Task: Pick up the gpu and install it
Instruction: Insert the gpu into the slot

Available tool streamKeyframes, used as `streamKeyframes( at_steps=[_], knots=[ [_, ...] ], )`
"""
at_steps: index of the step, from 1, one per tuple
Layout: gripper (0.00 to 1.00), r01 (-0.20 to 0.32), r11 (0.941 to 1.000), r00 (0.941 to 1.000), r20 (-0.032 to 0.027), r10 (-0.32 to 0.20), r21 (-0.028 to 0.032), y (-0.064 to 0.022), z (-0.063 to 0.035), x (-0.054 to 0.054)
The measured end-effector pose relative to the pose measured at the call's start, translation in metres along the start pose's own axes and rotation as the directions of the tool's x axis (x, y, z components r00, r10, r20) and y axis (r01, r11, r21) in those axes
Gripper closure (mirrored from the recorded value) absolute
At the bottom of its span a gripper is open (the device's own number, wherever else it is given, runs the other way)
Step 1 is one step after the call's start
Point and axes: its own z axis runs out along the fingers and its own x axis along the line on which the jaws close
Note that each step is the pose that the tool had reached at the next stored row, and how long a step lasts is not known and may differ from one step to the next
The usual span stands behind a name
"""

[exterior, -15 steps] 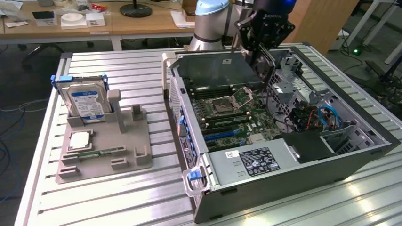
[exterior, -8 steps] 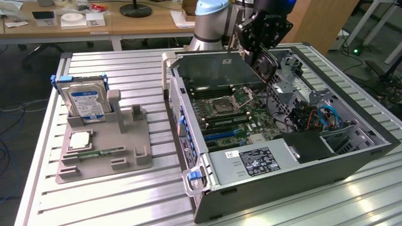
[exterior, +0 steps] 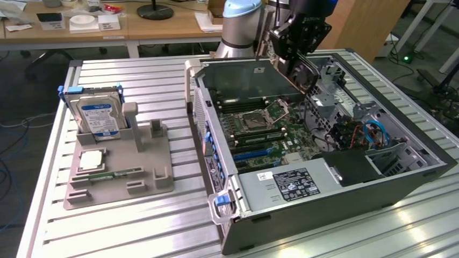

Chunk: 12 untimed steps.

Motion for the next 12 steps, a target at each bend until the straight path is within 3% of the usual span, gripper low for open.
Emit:
streamKeyframes(
  at_steps=[5, 12],
  knots=[
    [0.72, 0.066, 0.9978, 0.9978, -0.0014, -0.066, 0.0002, 0.0003, 0.0003, 0.001],
    [0.72, 0.16, 0.9871, 0.9871, -0.0034, -0.16, 0.0001, 0.0005, 0.0006, 0.0019]
  ],
)
